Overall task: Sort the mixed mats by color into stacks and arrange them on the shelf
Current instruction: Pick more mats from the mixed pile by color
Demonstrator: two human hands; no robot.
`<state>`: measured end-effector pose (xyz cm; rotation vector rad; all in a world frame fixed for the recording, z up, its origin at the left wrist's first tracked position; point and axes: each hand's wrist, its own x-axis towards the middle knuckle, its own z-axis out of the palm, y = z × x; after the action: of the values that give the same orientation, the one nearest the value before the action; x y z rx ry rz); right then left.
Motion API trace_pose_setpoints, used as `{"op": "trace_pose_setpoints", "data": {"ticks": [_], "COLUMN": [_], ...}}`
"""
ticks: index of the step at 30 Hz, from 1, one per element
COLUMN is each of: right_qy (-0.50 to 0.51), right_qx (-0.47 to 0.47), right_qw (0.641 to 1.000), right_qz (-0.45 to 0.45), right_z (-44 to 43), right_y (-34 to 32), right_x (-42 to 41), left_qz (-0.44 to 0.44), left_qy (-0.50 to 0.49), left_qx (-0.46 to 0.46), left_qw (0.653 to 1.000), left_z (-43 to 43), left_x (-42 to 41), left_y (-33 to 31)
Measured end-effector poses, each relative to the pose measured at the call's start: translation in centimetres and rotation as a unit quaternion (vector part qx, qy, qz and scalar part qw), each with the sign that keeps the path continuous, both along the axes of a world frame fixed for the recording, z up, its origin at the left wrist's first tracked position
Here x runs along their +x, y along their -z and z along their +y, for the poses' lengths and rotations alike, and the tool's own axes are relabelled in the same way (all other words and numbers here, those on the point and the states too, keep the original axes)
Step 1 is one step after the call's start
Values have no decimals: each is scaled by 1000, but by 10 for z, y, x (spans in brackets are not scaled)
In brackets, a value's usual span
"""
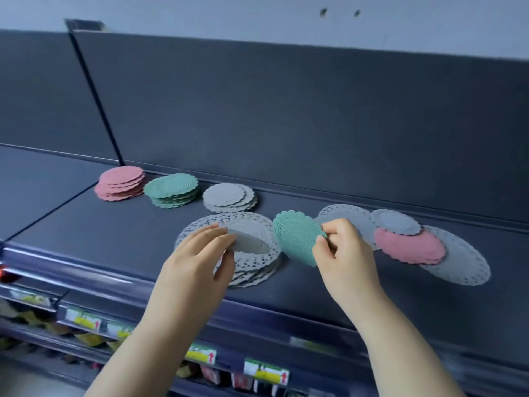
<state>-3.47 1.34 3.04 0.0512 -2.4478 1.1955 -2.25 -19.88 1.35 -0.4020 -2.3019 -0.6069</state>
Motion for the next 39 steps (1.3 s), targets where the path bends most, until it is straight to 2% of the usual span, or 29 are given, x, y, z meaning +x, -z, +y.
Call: {"op": "trace_pose_setpoints", "data": {"ticks": [7, 12, 18, 31, 39], "right_qy": [22, 59, 45, 11, 10], "right_qx": [5, -10, -16, -68, -12], "right_qw": [1000, 998, 999, 997, 1000], "right_qz": [17, 24, 18, -31, -18], "right_z": [-60, -61, -58, -51, -105], "right_y": [4, -1, 0, 5, -5], "right_x": [20, 17, 3, -53, -99], "left_qz": [-14, -13, -11, -26, -27], "left_qy": [47, 67, 81, 50, 34], "left_qx": [-13, -15, -35, -58, -38], "left_qw": [999, 998, 996, 997, 998], "left_z": [-63, -63, -56, -48, -113], "left_x": [-2, -10, -25, -71, -111], "left_y": [13, 13, 11, 4, 6]}}
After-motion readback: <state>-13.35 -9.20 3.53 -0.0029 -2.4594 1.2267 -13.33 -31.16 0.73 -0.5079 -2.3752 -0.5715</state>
